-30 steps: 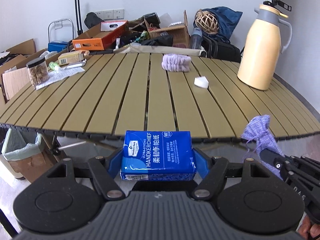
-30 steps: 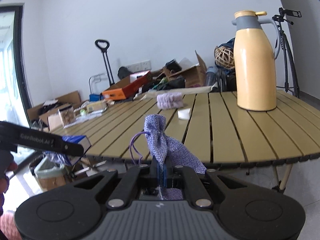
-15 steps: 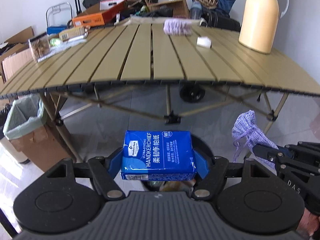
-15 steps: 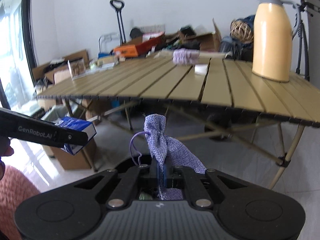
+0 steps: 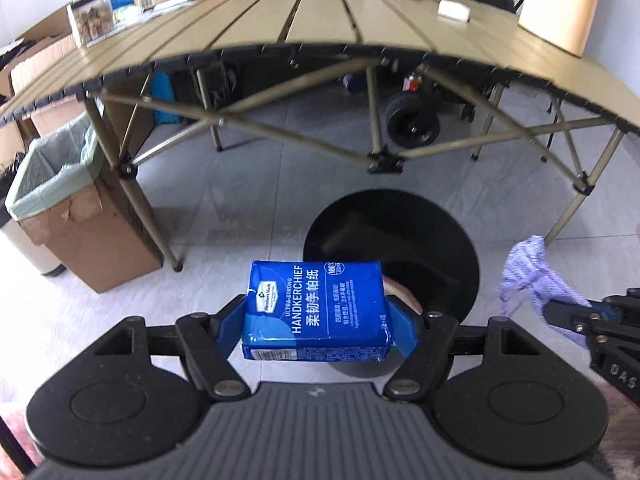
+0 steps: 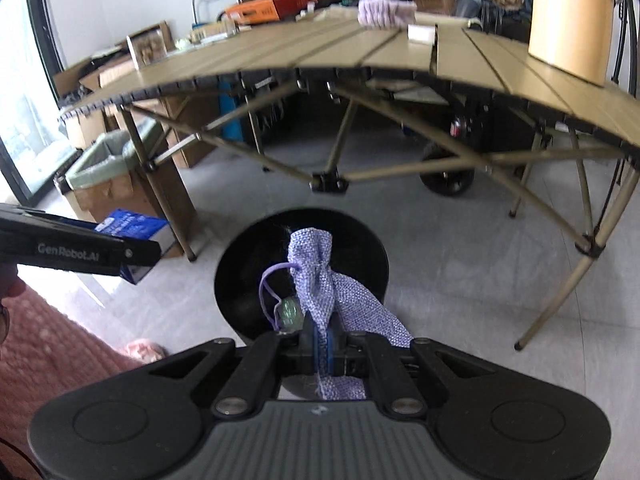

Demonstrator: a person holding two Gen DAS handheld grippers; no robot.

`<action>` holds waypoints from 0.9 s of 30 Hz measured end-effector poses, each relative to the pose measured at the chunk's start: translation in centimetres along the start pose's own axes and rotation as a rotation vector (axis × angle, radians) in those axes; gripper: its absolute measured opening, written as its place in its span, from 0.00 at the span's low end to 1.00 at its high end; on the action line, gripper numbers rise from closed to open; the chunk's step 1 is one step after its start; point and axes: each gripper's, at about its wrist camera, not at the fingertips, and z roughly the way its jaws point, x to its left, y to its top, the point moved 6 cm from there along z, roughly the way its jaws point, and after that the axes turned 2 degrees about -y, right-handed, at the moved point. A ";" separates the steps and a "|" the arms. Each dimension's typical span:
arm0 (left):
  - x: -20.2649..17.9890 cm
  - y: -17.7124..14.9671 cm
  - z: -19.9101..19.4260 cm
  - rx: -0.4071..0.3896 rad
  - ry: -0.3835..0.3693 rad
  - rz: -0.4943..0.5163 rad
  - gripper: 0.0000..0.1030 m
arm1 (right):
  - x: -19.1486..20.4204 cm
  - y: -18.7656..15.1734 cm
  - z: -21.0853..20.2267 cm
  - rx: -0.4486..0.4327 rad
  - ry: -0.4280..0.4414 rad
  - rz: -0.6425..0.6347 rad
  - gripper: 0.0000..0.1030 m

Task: Collect trash
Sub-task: 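Carry the tissue packet and purple pouch down over the black bin, then open the right gripper over the bin to drop the purple pouch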

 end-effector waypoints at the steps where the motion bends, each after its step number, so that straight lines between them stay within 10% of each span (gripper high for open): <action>1: 0.1 -0.1 0.3 0.006 0.001 -0.003 0.72 | 0.0 -0.2 0.2 0.013 -0.005 0.002 0.04; 27: 5.2 1.4 5.2 0.047 0.049 -0.127 0.72 | 1.7 1.5 7.1 0.162 -0.019 -0.045 0.04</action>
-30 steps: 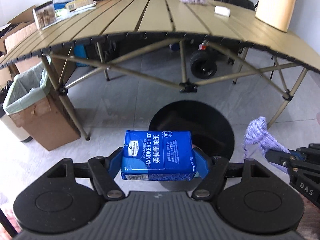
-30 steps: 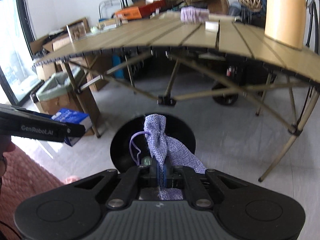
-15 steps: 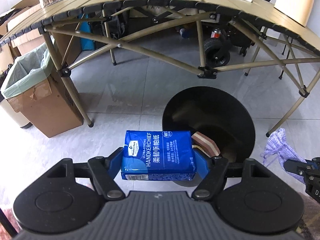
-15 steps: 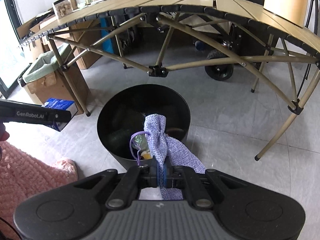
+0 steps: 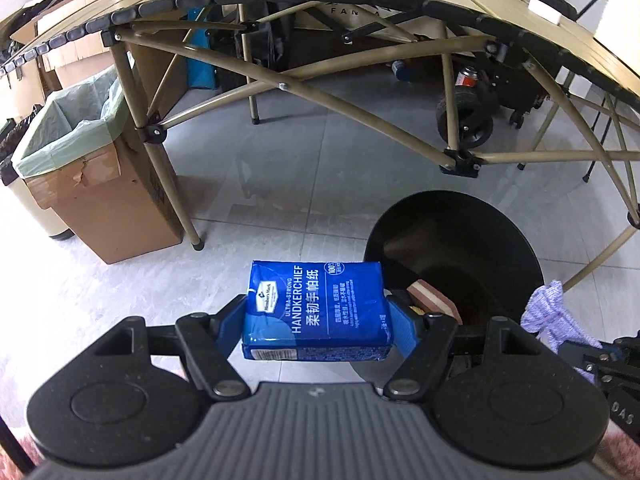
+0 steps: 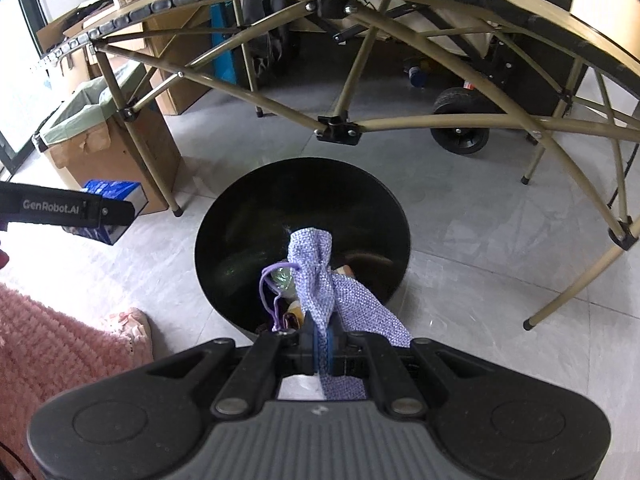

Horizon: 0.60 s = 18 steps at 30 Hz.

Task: Collect trash
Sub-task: 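Open the right gripper over the bin to drop the purple pouch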

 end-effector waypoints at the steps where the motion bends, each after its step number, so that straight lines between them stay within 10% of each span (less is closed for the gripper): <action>1: 0.2 0.1 0.1 0.000 -0.002 -0.006 0.72 | 0.1 0.2 0.2 0.001 0.001 -0.002 0.04; 18: 2.3 2.5 0.8 -0.023 0.054 -0.080 0.72 | 1.8 4.6 3.4 -0.012 0.009 0.005 0.04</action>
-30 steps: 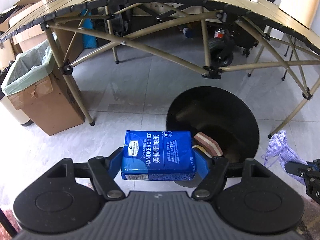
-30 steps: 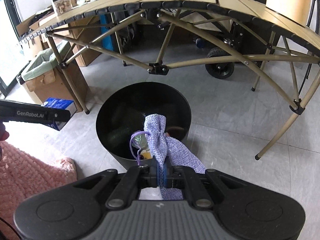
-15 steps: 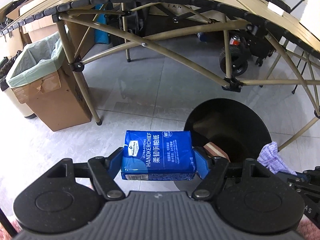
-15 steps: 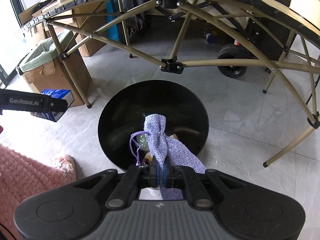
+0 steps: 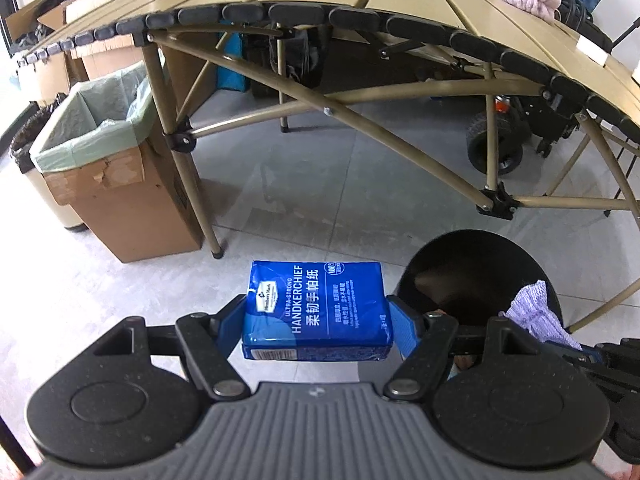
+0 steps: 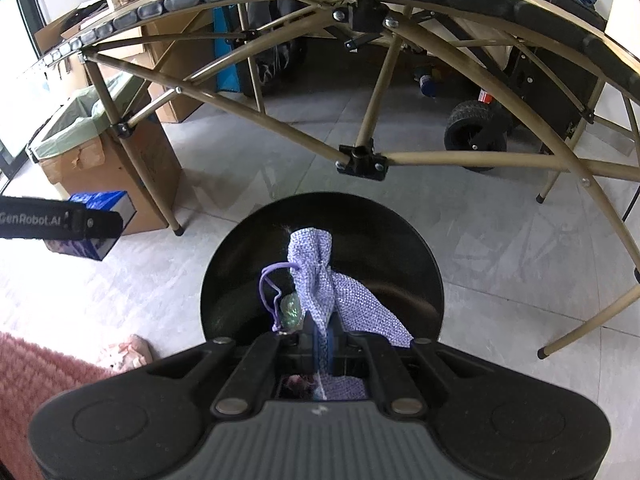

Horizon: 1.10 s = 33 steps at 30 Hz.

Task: Collect trash
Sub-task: 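Open the right gripper over the bin to drop the purple pouch, then lower the left gripper into the bin and open it to drop the tissue packet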

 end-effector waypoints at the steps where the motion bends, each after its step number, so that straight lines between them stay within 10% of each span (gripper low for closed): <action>1: 0.1 0.0 0.1 0.001 0.002 0.000 0.72 | 0.1 0.2 0.3 0.002 0.001 0.002 0.04; 21: 0.5 -0.4 0.6 0.009 0.034 0.002 0.72 | 1.0 1.4 4.0 0.039 0.030 0.069 0.14; 23: 0.4 -0.4 0.6 0.008 0.031 0.005 0.72 | 0.8 1.5 4.1 0.041 0.025 0.083 0.23; 28: 0.2 -0.4 0.6 0.007 0.033 0.010 0.72 | 0.1 1.4 4.3 0.057 -0.012 0.091 0.91; 33: 0.2 -0.4 0.8 0.012 0.033 0.012 0.72 | -0.3 1.0 4.7 0.083 -0.052 0.079 1.00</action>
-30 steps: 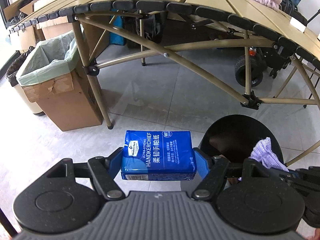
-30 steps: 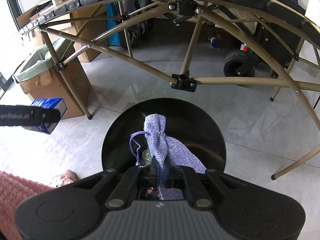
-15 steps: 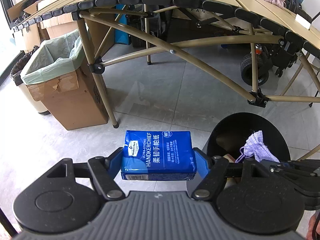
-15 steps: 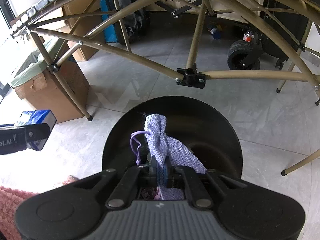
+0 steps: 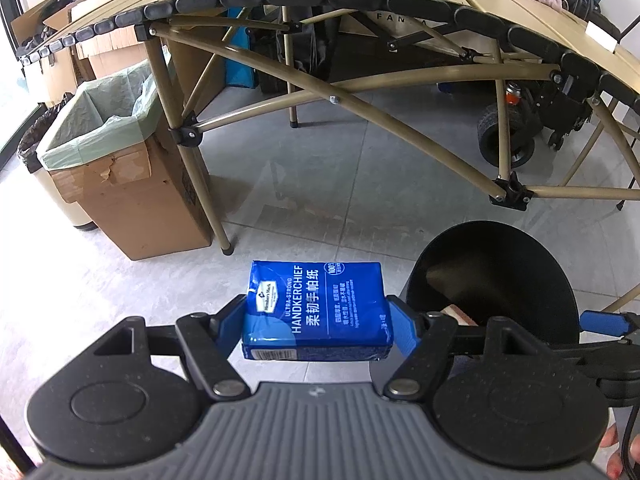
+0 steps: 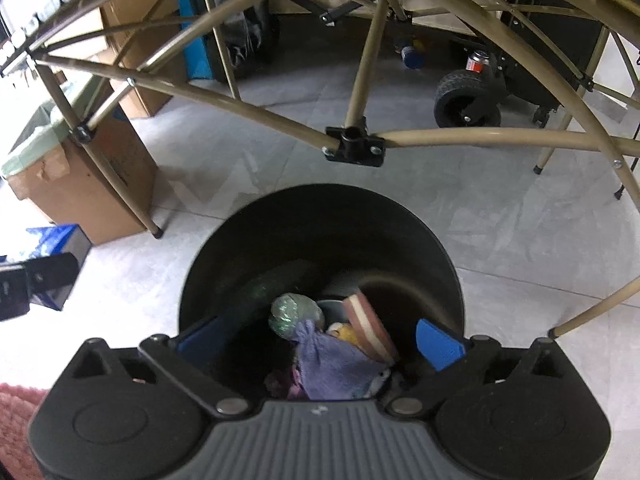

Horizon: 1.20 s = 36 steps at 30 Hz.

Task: Collect trash
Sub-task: 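Lower the left gripper into the bin and open it to drop the tissue packet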

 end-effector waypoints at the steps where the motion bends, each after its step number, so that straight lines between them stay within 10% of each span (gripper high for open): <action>1: -0.1 0.0 0.0 0.000 0.000 0.001 0.72 | -0.1 -0.1 0.1 0.004 -0.001 0.005 1.00; 36: -4.2 -0.7 0.3 0.006 -0.040 0.076 0.72 | -6.9 -0.7 -5.4 -0.092 -0.083 0.120 1.00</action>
